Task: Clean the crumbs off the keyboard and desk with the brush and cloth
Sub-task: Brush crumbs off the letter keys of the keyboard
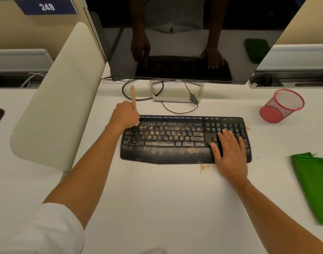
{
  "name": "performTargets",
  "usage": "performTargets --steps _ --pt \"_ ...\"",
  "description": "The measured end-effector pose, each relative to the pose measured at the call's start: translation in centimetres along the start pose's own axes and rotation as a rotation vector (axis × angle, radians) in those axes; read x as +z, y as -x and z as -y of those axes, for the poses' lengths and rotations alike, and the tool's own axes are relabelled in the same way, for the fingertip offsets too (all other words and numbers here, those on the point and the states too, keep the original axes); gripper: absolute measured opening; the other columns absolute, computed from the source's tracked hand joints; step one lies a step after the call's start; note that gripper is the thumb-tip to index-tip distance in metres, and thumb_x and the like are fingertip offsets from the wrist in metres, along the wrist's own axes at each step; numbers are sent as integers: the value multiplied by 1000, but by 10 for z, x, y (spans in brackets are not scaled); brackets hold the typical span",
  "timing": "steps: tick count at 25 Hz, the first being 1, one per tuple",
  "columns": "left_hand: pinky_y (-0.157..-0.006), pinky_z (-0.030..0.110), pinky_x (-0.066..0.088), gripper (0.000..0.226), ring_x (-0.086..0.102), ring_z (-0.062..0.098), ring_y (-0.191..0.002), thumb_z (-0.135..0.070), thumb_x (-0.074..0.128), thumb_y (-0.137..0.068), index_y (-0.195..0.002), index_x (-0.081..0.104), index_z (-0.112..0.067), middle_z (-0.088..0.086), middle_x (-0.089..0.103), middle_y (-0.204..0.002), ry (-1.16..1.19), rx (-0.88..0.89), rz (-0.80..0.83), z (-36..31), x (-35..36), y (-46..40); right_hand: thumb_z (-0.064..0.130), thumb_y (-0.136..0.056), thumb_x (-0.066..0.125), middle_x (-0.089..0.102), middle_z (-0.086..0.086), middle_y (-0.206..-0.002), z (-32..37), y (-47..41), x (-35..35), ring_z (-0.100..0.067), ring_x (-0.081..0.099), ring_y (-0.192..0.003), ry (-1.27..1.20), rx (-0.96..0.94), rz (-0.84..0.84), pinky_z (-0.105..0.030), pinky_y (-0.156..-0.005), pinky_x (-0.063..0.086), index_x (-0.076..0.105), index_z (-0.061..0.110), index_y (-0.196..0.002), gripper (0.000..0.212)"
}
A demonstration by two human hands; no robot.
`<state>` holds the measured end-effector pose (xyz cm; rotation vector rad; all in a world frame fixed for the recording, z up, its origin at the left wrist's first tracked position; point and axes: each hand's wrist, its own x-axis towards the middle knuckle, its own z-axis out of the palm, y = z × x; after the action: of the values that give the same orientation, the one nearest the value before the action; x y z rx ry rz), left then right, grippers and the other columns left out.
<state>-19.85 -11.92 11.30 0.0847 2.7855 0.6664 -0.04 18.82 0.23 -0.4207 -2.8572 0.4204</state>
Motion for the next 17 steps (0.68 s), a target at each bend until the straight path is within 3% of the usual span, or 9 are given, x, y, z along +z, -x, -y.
performTargets --steps 3,5,8,10,13,15,17 --pt "-62 32 44 19 61 26 -77 -16 52 -98 -96 63 -1 13 65 -91 89 22 -179 -1 12 7 54 -102 27 43 -6 -155 0 0 0 -20 28 -150 4 3 0 -44 -126 9 46 13 -148 64" --pt "-63 33 45 20 62 27 -81 -15 54 -97 -101 63 2 13 66 -95 53 6 -89 2 15 7 54 -102 27 44 -6 -155 -1 0 0 -20 28 -149 1 -1 0 -43 -126 8 46 13 -148 64" --pt "-67 34 49 20 64 31 -91 -10 62 -90 -105 64 3 15 65 -101 -115 -21 199 0 5 2 54 -102 27 44 -6 -155 0 0 0 -20 28 -149 3 -2 -9 -43 -126 8 47 13 -147 64" --pt "-71 39 54 18 66 30 -90 -10 60 -91 -104 64 2 15 66 -100 -86 23 137 -5 2 0 54 -102 27 44 -6 -155 -1 0 1 -20 28 -149 2 -5 -12 -43 -126 9 47 13 -147 64" --pt "-69 39 56 22 66 29 -80 -17 51 -98 -100 65 0 16 69 -94 55 60 -103 -7 11 5 54 -102 28 44 -6 -155 -1 0 1 -20 29 -149 6 -4 -22 -44 -126 10 48 13 -147 64" --pt "-66 36 52 23 64 29 -81 -18 52 -98 -103 65 0 15 68 -96 29 45 -78 -6 17 6 53 -102 29 45 -7 -154 -1 1 1 -21 29 -149 1 -7 -24 -44 -126 10 48 12 -146 63" --pt "-63 32 47 19 63 29 -84 -14 56 -95 -104 64 0 16 66 -99 -88 23 103 -7 13 4 52 -102 29 45 -7 -154 -1 1 0 -21 30 -149 2 -10 -22 -44 -126 10 48 12 -146 63"
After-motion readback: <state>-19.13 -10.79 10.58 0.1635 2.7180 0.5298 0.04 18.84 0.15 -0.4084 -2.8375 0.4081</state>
